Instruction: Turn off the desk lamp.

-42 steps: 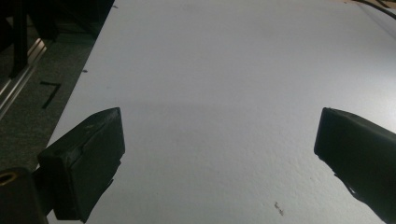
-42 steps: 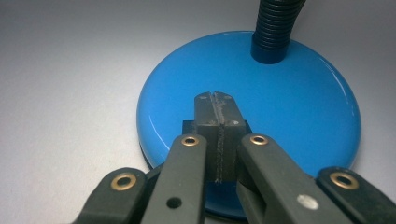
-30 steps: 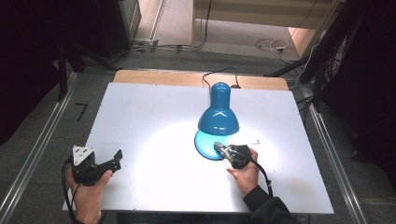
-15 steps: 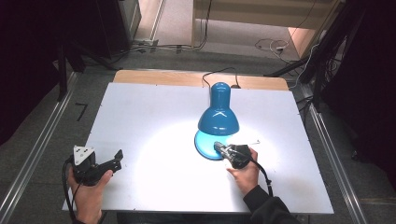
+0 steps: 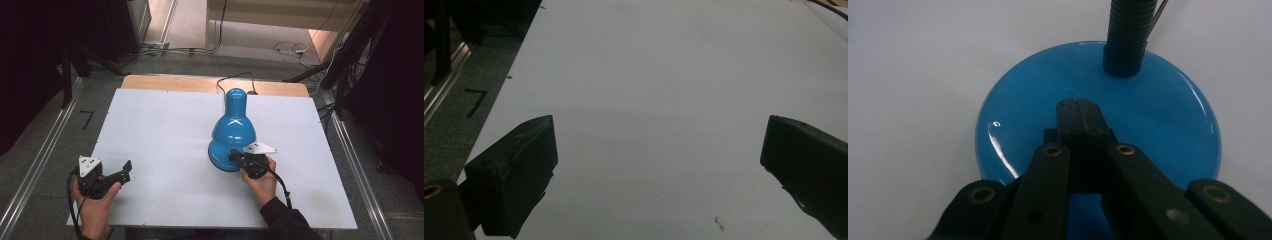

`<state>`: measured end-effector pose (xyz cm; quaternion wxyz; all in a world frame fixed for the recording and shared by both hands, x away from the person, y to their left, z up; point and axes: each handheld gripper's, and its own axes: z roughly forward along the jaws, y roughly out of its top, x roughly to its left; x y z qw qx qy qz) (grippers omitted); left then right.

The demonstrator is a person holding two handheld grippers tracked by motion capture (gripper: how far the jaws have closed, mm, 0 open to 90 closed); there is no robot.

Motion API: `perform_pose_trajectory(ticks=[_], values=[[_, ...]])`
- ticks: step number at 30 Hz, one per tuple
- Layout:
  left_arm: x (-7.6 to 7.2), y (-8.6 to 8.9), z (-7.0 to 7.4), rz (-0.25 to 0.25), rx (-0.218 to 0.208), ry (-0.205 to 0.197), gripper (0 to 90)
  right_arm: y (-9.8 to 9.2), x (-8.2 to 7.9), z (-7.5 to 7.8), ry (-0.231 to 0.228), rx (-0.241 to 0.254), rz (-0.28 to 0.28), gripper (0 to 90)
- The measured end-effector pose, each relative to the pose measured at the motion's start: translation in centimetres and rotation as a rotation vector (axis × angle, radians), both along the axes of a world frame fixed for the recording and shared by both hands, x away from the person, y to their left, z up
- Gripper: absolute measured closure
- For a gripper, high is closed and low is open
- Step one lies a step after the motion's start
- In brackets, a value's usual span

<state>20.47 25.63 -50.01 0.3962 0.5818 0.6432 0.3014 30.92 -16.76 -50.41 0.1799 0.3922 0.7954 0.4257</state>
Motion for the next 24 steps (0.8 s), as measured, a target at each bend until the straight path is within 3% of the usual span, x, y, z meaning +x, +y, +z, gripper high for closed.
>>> perform_pose_trajectory(ticks=[5, 14, 24], values=[[-0.01, -0.08, 0.03, -0.005, 0.004, -0.001, 2.2, -0.21, 0.28, 0.01, 0.017, 0.019, -0.004, 88.4], [-0.01, 0.00, 0.02, -0.006, 0.001, 0.000, 2.2, -0.42, 0.15, 0.39, 0.006, 0.049, 0.000, 87.8], [-0.02, -0.03, 0.03, -0.003, -0.001, -0.002, 2.2, -0.70, 0.01, 0.95, 0.014, 0.082, 0.006, 62.4]])
